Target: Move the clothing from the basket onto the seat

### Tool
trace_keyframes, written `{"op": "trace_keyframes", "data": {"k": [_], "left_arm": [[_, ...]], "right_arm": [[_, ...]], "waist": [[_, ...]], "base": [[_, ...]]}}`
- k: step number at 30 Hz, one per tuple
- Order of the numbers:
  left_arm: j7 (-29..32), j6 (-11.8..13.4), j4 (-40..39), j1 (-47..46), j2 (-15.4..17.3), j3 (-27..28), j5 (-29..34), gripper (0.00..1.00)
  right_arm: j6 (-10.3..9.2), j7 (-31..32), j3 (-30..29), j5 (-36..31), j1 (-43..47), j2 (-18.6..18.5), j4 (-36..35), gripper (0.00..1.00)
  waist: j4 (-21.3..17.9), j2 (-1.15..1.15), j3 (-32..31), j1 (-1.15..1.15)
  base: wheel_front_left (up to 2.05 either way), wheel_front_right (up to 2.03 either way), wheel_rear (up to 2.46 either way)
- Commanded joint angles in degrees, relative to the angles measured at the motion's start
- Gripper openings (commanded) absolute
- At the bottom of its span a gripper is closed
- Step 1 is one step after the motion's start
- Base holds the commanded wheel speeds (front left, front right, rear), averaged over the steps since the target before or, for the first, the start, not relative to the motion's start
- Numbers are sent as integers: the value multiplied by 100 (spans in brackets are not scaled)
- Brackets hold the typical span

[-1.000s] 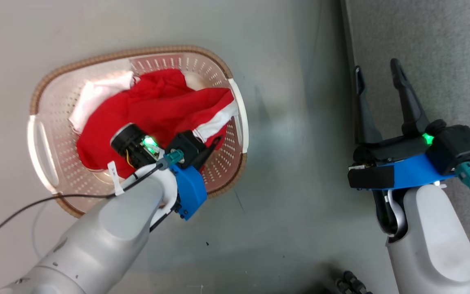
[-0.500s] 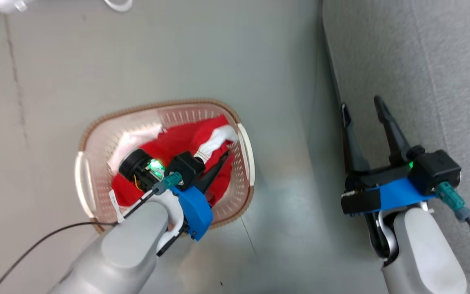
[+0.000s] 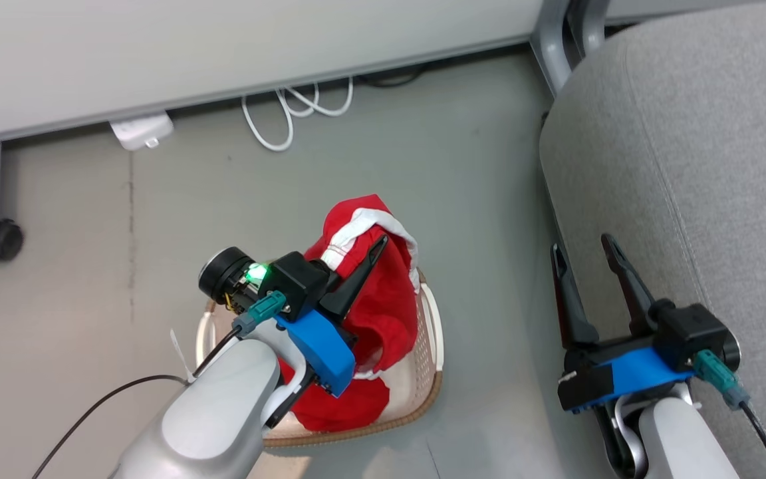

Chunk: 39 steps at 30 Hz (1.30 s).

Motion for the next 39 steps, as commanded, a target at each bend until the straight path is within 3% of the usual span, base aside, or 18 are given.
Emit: {"op": "trace_keyframes", "data": {"k": [1,20,39], "left_arm": [[-20,3,-65,89,-24,42,8,0],[-19,3,-578,-333,-166,-76,-166,0],[-19,3,-514,-314,-175,-160,-219,0]], "right_arm": [[-4,-6,-25,-44,133,-17,24,100],[-4,-6,-5,-7,934,-17,191,100],[-4,-5,356,-125,879,-17,66,100]], "waist": [[176,0,-339,2],[332,0,-1457,2],[356,0,-1568,2]], "base": [[0,0,0],[0,0,0],[0,0,0]]}}
